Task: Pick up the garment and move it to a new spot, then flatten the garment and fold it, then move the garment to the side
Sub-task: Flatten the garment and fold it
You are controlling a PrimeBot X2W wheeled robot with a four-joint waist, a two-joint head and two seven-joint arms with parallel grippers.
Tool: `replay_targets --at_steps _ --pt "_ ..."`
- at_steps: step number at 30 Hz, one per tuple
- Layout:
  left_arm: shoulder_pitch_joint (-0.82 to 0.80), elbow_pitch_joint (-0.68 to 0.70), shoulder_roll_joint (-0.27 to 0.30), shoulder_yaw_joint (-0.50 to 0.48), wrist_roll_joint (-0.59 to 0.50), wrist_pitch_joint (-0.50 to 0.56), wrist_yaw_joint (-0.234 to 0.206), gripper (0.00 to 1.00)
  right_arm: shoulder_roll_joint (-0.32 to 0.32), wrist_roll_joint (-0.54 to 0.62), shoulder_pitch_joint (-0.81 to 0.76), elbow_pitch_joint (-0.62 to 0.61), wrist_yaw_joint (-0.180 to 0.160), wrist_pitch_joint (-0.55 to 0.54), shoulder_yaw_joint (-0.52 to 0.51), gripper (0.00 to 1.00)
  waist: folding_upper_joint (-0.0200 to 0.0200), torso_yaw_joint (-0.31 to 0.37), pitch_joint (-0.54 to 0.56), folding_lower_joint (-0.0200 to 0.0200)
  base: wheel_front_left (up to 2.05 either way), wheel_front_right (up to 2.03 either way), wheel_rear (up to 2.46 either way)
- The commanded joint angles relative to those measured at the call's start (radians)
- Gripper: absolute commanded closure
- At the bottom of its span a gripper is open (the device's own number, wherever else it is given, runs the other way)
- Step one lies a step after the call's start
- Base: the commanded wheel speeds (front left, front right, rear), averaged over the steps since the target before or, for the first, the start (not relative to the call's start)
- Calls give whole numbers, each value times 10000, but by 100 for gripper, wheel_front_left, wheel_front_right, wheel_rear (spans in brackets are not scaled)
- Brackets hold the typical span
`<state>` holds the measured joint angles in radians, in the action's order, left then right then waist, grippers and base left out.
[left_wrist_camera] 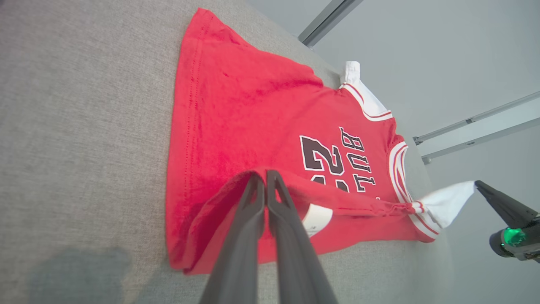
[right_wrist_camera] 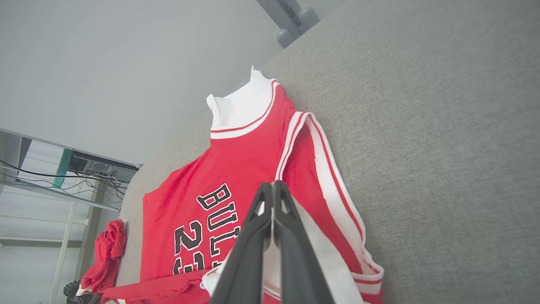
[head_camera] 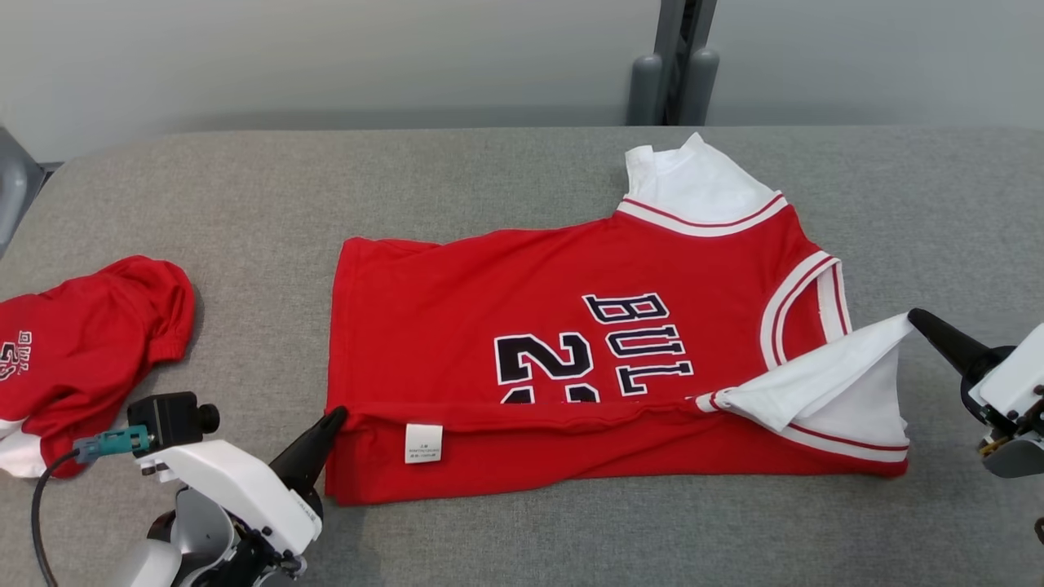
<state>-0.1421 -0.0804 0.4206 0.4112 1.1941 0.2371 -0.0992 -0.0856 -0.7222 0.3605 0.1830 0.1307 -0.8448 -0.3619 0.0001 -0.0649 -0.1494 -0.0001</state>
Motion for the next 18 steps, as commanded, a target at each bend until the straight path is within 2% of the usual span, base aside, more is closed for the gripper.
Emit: replay_targets --at_steps 1,18 --pt "-203 -88 -18 -9 -68 -53 65 100 -104 58 99 89 1 132 45 100 -1 -53 -88 1 0 0 0" --pt "-1196 -1770 -678 222 -585 -785 375 100 -634 4 694 1049 1 1721 934 100 -1 -207 -610 1 0 0 0"
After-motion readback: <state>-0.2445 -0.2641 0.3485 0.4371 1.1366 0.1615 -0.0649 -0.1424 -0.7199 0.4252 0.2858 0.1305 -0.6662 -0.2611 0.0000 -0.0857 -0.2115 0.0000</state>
